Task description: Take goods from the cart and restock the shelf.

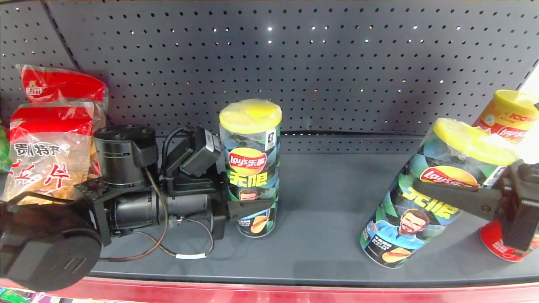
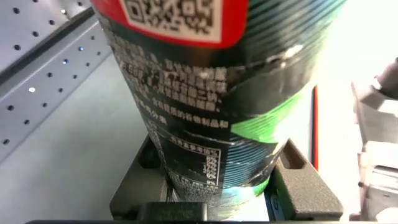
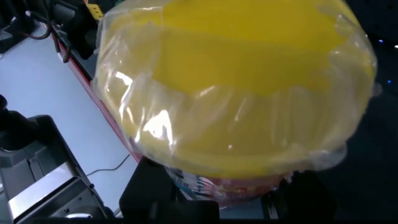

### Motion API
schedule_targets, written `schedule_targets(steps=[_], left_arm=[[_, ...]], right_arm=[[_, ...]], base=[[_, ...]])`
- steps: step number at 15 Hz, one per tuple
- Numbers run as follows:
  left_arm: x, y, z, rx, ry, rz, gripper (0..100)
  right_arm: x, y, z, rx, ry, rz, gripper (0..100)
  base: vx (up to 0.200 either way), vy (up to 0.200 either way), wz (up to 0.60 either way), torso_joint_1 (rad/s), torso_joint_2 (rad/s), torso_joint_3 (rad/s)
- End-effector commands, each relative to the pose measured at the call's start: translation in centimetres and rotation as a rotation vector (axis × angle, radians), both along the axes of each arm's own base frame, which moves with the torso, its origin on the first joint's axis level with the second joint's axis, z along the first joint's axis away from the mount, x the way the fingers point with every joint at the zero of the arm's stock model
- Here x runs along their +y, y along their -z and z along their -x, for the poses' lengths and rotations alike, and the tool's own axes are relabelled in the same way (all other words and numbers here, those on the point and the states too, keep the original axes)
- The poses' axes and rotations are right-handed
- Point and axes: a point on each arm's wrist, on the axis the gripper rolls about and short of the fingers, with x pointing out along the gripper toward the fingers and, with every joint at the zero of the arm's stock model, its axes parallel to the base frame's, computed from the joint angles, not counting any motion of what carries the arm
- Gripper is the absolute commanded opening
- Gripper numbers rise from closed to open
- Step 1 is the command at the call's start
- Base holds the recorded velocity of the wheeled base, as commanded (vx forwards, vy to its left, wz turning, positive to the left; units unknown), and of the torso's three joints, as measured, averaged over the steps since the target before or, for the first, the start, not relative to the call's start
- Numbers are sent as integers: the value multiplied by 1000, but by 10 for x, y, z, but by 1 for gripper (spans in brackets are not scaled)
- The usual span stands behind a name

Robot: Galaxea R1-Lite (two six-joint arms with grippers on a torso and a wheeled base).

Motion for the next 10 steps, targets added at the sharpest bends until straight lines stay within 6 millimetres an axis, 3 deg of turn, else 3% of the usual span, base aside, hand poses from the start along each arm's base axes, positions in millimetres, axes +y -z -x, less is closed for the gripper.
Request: schedule_targets(steps=[1, 10], left_arm=[[5, -3, 12, -5, 4, 3, 0], [-11, 11, 18, 44, 65, -26, 0]], right_arm=[[2, 0, -3, 4, -4, 2, 0], [3, -4, -6, -5, -1, -1, 0]], base=[[0, 0, 0, 0, 0, 0], [0, 0, 0, 0, 0, 0]])
